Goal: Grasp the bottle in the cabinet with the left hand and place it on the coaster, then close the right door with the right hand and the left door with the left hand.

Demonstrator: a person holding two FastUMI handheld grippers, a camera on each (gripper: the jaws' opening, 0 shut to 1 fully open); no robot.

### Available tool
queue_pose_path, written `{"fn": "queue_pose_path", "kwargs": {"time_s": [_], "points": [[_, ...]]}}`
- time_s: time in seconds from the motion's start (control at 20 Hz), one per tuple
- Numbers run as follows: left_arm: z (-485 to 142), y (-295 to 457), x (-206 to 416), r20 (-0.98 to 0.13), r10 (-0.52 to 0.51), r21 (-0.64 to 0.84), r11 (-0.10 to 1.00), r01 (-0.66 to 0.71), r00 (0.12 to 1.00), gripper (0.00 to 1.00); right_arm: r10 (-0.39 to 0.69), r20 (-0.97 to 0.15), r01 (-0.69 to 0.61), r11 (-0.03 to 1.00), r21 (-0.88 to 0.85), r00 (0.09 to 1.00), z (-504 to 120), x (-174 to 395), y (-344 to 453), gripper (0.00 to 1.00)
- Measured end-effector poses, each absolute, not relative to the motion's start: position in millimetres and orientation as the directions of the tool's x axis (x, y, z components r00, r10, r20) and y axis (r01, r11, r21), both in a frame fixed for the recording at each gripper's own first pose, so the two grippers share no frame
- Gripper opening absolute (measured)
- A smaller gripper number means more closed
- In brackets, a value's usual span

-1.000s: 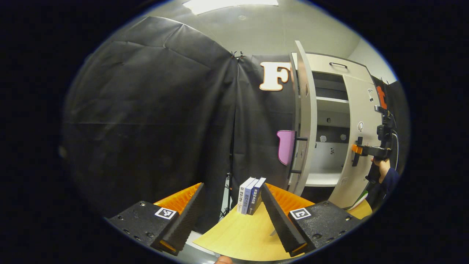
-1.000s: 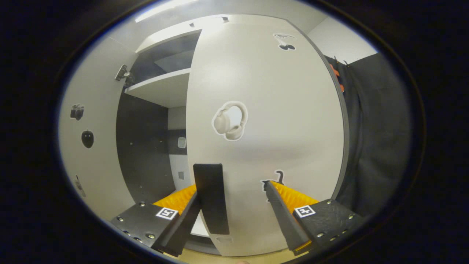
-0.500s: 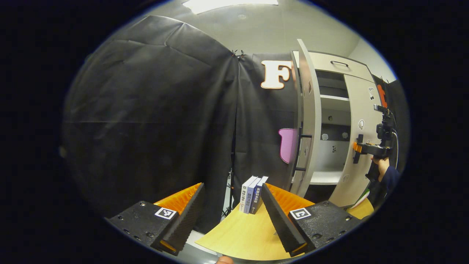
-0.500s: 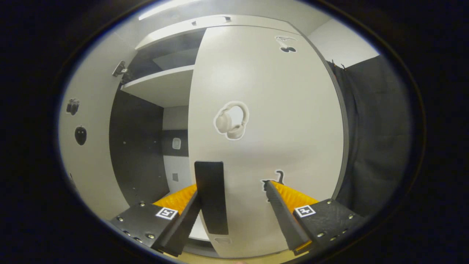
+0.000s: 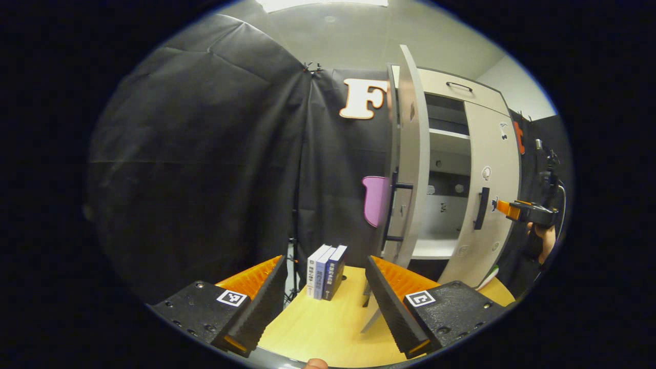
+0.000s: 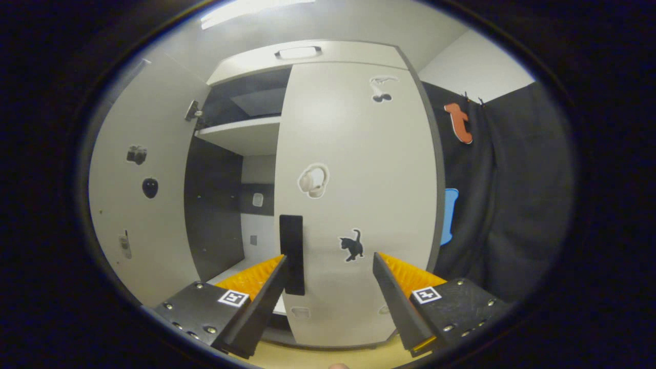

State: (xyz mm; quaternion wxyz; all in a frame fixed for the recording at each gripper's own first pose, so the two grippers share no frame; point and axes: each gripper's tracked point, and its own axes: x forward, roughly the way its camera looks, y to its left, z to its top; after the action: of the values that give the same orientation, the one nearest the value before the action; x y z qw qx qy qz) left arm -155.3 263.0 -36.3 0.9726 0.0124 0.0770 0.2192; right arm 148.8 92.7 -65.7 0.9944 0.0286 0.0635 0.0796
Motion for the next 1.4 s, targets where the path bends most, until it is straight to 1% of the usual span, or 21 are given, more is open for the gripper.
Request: {"fn": "queue_pose_path", "kwargs": {"time_s": [0.05,0.1,0.15,0.2,0.3,0.5,0.55,0.6,0.65,0.7,0.75,0.8,0.85,0.9,1.05,1.1,1.15,1.4], "points": [[-38,260,-144,-0.145,0.402,0.053,0.916,-0.399,0.904,0.94,0.150,-0.118,-0.143,0.987,0.070,0.982,-59,137,80,1.00],[-39,257,-134,-0.142,0.379,0.052,0.926,-0.375,0.915,0.97,0.135,-0.118,-0.127,0.989,0.077,0.984,-55,125,67,1.00],[-41,256,-124,-0.141,0.357,0.054,0.934,-0.353,0.923,0.94,0.123,-0.123,-0.113,0.990,0.085,0.985,-54,112,55,1.00],[-42,255,-114,-0.140,0.339,0.058,0.941,-0.334,0.930,0.96,0.108,-0.134,-0.097,0.991,0.090,0.985,-56,100,43,1.00],[-43,254,-96,-0.134,0.305,0.076,0.952,-0.297,0.943,0.96,0.071,-0.158,-0.057,0.994,0.096,0.985,-62,79,19,1.00],[-50,252,-65,-0.142,0.259,0.101,0.964,-0.247,0.955,0.97,-0.031,-0.165,0.044,0.996,0.078,0.986,-64,46,-29,1.00],[-53,251,-62,-0.150,0.255,0.108,0.964,-0.241,0.955,0.94,-0.057,-0.170,0.070,0.995,0.073,0.984,-66,38,-39,1.00],[-53,254,-59,-0.151,0.260,0.127,0.962,-0.242,0.954,0.97,-0.077,-0.179,0.091,0.993,0.071,0.981,-69,31,-49,0.97],[-52,253,-58,-0.151,0.247,0.140,0.964,-0.227,0.957,0.92,-0.098,-0.190,0.113,0.991,0.071,0.977,-73,25,-58,0.96],[-50,249,-57,-0.144,0.227,0.130,0.969,-0.209,0.963,0.95,-0.115,-0.197,0.132,0.988,0.076,0.974,-76,21,-64,0.97],[-55,247,-56,-0.166,0.204,0.105,0.976,-0.188,0.965,0.90,-0.126,-0.202,0.145,0.986,0.084,0.971,-78,17,-69,1.00],[-58,243,-53,-0.176,0.182,0.076,0.982,-0.171,0.968,0.94,-0.136,-0.209,0.159,0.983,0.095,0.968,-80,15,-72,0.97],[-59,238,-51,-0.189,0.158,0.065,0.987,-0.149,0.969,0.89,-0.144,-0.214,0.169,0.980,0.104,0.966,-82,12,-75,1.00],[-58,233,-48,-0.189,0.140,0.065,0.989,-0.129,0.972,0.94,-0.152,-0.215,0.178,0.978,0.108,0.965,-83,9,-77,1.00],[-59,216,-42,-0.186,0.090,0.083,0.994,-0.076,0.978,0.93,-0.169,-0.222,0.196,0.975,0.105,0.960,-88,5,-82,1.00],[-61,210,-40,-0.190,0.076,0.075,0.995,-0.062,0.979,0.88,-0.169,-0.228,0.196,0.975,0.103,0.959,-90,4,-82,1.00],[-62,203,-37,-0.191,0.065,0.072,0.996,-0.052,0.979,0.93,-0.171,-0.236,0.198,0.975,0.097,0.957,-93,3,-84,1.00],[-67,171,-22,-0.197,0.012,0.072,0.997,0.002,0.980,0.94,-0.180,-0.244,0.212,0.971,0.108,0.953,-96,0,-92,1.00]]}}
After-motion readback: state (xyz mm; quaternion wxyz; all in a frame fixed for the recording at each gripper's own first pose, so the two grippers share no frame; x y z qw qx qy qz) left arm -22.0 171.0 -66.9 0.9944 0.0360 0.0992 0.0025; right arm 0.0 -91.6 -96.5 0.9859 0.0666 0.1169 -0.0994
